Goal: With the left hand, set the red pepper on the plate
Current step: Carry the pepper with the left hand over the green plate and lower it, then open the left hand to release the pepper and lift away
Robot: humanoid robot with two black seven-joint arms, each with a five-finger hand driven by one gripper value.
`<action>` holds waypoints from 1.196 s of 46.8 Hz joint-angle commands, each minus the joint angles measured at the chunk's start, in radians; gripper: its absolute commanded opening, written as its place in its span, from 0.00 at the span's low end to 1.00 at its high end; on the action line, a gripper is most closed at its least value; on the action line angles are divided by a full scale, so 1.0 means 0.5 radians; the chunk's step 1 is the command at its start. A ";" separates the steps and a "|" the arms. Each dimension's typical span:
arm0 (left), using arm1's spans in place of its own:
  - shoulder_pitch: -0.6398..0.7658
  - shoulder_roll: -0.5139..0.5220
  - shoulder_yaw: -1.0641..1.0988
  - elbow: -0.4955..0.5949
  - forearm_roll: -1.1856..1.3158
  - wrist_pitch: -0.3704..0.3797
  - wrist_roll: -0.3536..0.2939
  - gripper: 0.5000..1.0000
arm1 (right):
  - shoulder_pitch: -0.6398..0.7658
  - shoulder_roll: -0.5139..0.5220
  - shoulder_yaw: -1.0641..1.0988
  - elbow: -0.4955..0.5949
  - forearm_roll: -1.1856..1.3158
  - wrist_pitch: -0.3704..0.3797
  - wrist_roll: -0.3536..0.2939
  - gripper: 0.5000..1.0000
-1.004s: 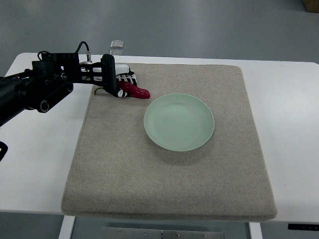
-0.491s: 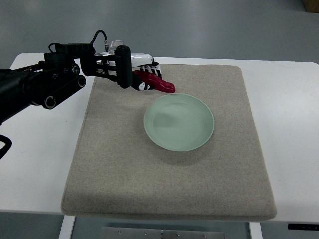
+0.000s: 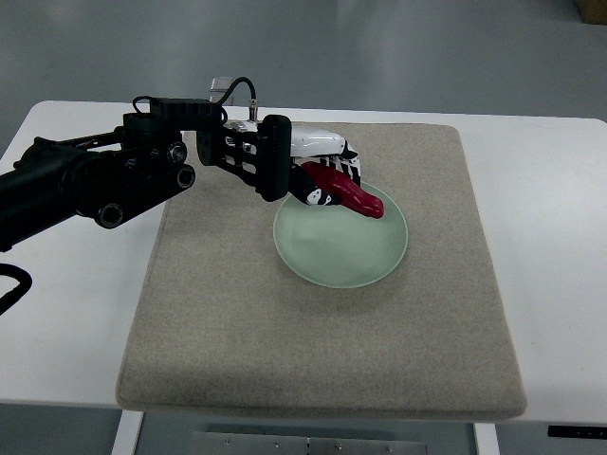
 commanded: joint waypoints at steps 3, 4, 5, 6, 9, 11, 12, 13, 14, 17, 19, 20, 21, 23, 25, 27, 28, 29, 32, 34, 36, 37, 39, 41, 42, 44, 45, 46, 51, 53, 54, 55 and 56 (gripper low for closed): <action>-0.002 -0.005 0.071 -0.005 0.000 0.000 0.000 0.00 | -0.001 0.000 0.000 0.000 0.000 -0.001 0.000 0.86; 0.001 -0.005 0.083 -0.005 0.000 0.003 0.000 0.00 | -0.001 0.000 0.000 0.000 0.000 -0.001 0.000 0.86; 0.001 -0.005 0.089 -0.002 0.000 0.003 0.003 0.00 | -0.001 0.000 0.000 0.000 0.000 -0.001 0.000 0.86; 0.001 -0.008 0.095 -0.002 -0.003 0.003 0.000 0.00 | -0.001 0.000 0.000 0.000 0.000 -0.001 0.000 0.86; 0.010 -0.011 0.098 -0.002 -0.003 0.003 0.000 0.00 | -0.001 0.000 0.000 0.000 0.000 -0.001 0.000 0.86; 0.016 -0.014 0.098 -0.005 -0.003 0.003 0.000 0.00 | -0.001 0.000 0.000 0.000 0.000 0.002 0.000 0.86; 0.016 -0.014 0.098 -0.005 -0.003 0.003 0.000 0.00 | 0.002 0.000 0.000 0.000 0.000 0.002 0.000 0.86; 0.016 -0.014 0.098 -0.005 -0.003 0.003 0.003 0.00 | -0.001 0.000 0.000 0.000 0.000 -0.001 0.000 0.86; 0.016 -0.014 0.098 -0.005 -0.003 0.003 0.000 0.00 | -0.001 0.000 0.000 0.000 0.000 0.002 0.000 0.86; 0.016 -0.020 0.098 -0.005 -0.003 0.003 0.003 0.00 | -0.001 0.000 0.000 0.000 0.000 0.002 0.000 0.86; 0.019 -0.029 0.101 -0.005 -0.003 0.000 0.003 0.00 | 0.002 0.000 0.000 0.000 0.000 0.002 0.000 0.86; 0.019 -0.033 0.101 -0.002 -0.003 0.000 0.000 0.00 | -0.001 0.000 0.000 0.000 0.000 -0.001 0.000 0.86; 0.022 -0.039 0.101 -0.002 -0.003 0.003 0.003 0.00 | -0.001 0.000 0.000 0.000 0.000 0.002 0.000 0.86; 0.022 -0.042 0.101 -0.002 -0.003 0.000 0.003 0.00 | -0.001 0.000 0.000 0.000 0.000 -0.001 0.000 0.86; 0.025 -0.042 0.098 -0.005 -0.003 0.000 0.003 0.00 | -0.001 0.000 0.000 0.000 0.000 -0.001 0.000 0.86; 0.025 -0.045 0.098 -0.005 -0.003 0.000 0.003 0.00 | -0.001 0.000 0.000 0.000 0.000 -0.001 0.000 0.86; 0.025 -0.045 0.101 -0.005 -0.003 0.000 0.000 0.00 | -0.001 0.000 0.000 0.000 0.000 -0.001 0.000 0.86; 0.028 -0.048 0.101 -0.005 -0.003 0.000 0.003 0.00 | -0.001 0.000 0.000 0.000 0.000 -0.001 0.000 0.86; 0.041 -0.054 0.114 -0.005 0.000 0.003 0.003 0.00 | 0.002 0.000 0.000 0.000 0.000 -0.001 0.000 0.86; 0.041 -0.054 0.123 -0.005 0.000 0.003 0.003 0.00 | -0.001 0.000 0.000 0.000 0.000 -0.001 0.000 0.86; 0.041 -0.054 0.129 -0.005 0.000 0.003 0.000 0.00 | -0.001 0.000 0.000 0.000 0.000 -0.001 0.000 0.86; 0.041 -0.054 0.132 -0.005 0.000 0.003 0.000 0.00 | -0.001 0.000 0.000 0.000 0.000 0.002 0.000 0.86; 0.044 -0.054 0.129 -0.005 -0.003 0.003 0.000 0.05 | -0.001 0.000 0.000 0.000 0.000 0.002 0.000 0.86; 0.044 -0.054 0.129 -0.005 -0.006 0.003 0.000 0.18 | -0.001 0.000 0.000 0.000 0.000 0.002 0.000 0.86; 0.044 -0.054 0.129 -0.008 -0.012 0.003 0.000 0.27 | -0.001 0.000 0.000 0.000 0.000 -0.001 0.000 0.86; 0.044 -0.054 0.129 -0.011 -0.015 0.000 0.000 0.32 | -0.001 0.000 0.000 0.000 0.000 0.002 0.000 0.86; 0.044 -0.054 0.129 -0.011 -0.015 0.003 0.000 0.32 | 0.002 0.000 0.000 0.000 0.000 -0.001 0.000 0.86; 0.044 -0.054 0.129 -0.011 -0.015 0.000 0.000 0.32 | -0.001 0.000 0.000 0.000 0.000 -0.001 0.000 0.86; 0.044 -0.054 0.129 -0.011 -0.015 0.000 0.000 0.35 | -0.001 0.000 0.000 0.000 0.000 -0.001 0.000 0.86; 0.044 -0.054 0.129 -0.011 -0.015 0.000 0.000 0.37 | 0.002 0.000 0.000 0.000 0.000 0.002 0.000 0.86; 0.047 -0.054 0.129 -0.011 -0.015 0.000 0.000 0.37 | 0.002 0.000 0.000 0.000 0.000 0.002 0.000 0.86; 0.047 -0.054 0.129 -0.011 -0.015 0.000 0.000 0.37 | 0.002 0.000 0.000 0.000 0.000 -0.001 0.000 0.86; 0.047 -0.054 0.129 -0.011 -0.018 0.000 0.000 0.37 | -0.001 0.000 0.000 0.000 0.000 -0.001 0.000 0.86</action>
